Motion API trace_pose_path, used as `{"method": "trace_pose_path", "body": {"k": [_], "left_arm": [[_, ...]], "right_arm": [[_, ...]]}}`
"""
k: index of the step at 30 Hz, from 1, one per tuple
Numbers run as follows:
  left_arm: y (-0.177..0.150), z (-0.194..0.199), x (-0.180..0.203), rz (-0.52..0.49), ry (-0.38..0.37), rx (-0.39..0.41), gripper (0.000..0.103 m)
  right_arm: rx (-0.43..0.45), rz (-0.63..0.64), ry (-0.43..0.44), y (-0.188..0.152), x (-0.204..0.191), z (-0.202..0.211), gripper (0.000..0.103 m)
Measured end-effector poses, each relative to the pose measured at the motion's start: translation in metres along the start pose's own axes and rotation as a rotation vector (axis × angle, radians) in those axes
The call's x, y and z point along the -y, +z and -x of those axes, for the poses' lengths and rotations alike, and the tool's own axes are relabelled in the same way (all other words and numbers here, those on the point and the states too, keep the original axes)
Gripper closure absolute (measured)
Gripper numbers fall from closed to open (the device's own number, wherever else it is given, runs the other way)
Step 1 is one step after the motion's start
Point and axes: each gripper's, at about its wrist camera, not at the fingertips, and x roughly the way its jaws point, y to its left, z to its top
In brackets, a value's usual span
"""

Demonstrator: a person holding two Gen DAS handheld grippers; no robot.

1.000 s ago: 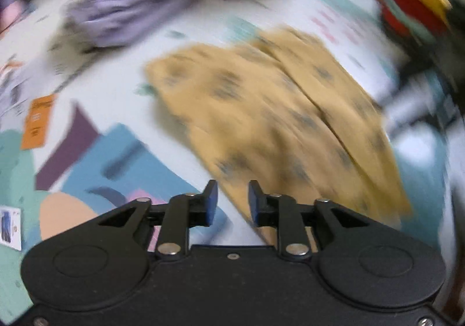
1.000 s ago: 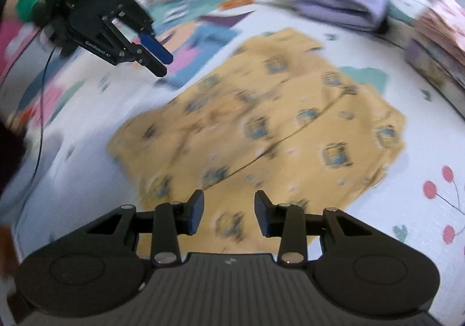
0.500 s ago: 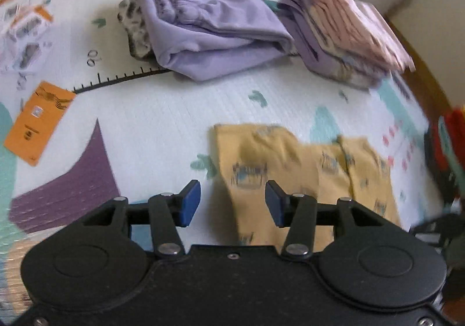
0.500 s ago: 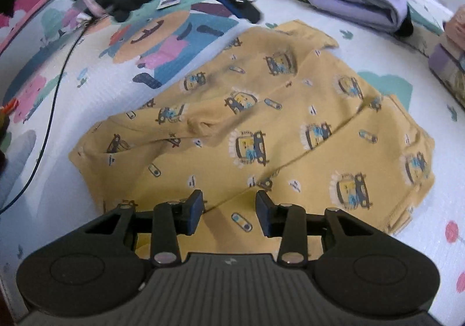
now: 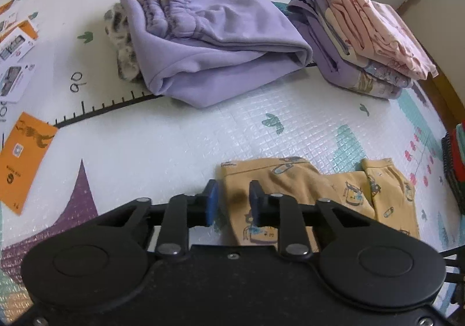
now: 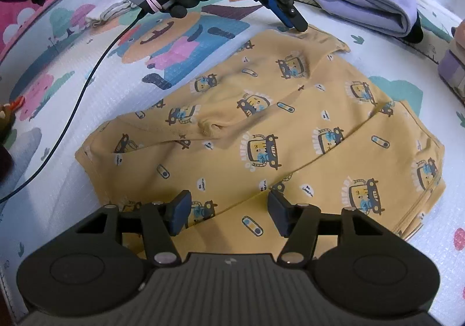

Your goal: Fold clothes

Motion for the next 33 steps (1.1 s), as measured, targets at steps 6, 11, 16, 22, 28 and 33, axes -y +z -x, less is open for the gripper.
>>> {"method": "trace_pose_path", "body": {"k": [6, 11, 16, 22, 28, 33], "left_arm": [[0.003, -0.001, 0.007, -0.052, 0.037, 0.009, 0.103], [-0.002, 0.02, 0.012, -0.106, 0.031, 0.052, 0.103], [-0.008, 0.06, 0.009, -0.102, 0.038, 0.126, 0.103], [-0.023, 0.113, -0.016, -0.092, 0.112, 0.187, 0.103], [-0.057, 0.147, -0.071, -0.019, 0.247, 0.171, 0.103], [-0.099, 0.168, -0.108, 0.046, 0.328, 0.141, 0.103]], "right_arm": [[0.0, -0.001, 0.003, 0.001, 0.001, 0.0, 0.043], [0.0, -0.007, 0.014, 0.001, 0.003, -0.001, 0.042], [-0.007, 0.001, 0.014, 0.001, 0.002, -0.002, 0.039], [-0.017, 0.014, 0.008, 0.001, 0.0, -0.003, 0.038], [-0.034, 0.047, -0.013, 0.002, -0.006, -0.005, 0.038], [-0.053, 0.084, -0.043, 0.004, -0.014, -0.008, 0.037]]}}
